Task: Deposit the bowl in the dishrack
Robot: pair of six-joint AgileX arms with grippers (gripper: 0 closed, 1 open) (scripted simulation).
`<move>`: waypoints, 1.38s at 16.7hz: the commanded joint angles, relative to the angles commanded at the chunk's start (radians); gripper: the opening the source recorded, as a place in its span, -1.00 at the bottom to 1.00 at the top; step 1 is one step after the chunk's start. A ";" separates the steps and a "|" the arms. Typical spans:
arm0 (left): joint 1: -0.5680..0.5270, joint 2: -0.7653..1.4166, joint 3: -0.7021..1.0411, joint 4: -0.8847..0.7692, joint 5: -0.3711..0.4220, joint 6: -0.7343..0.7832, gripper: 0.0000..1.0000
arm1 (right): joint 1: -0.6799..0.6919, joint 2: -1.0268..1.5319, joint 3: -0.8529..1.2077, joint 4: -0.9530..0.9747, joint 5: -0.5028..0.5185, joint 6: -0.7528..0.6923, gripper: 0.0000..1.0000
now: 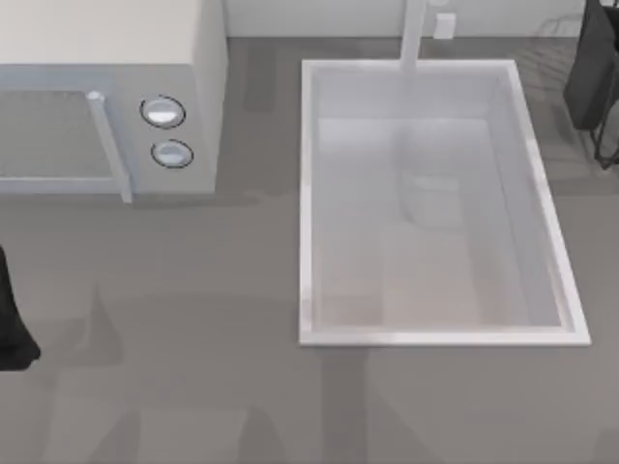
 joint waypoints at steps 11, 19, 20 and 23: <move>0.000 0.000 0.000 0.000 0.000 0.000 1.00 | 0.003 0.044 -0.007 0.108 -0.005 -0.001 -1.00; 0.000 0.000 0.000 0.000 0.000 0.000 1.00 | 0.165 0.504 -0.090 0.652 0.167 -0.002 -1.00; 0.000 0.000 0.000 0.000 0.000 0.000 1.00 | 0.189 0.562 -0.105 0.731 0.193 -0.002 -1.00; 0.000 0.000 0.000 0.000 0.000 0.000 1.00 | 0.255 0.702 -0.147 0.915 0.265 -0.002 -1.00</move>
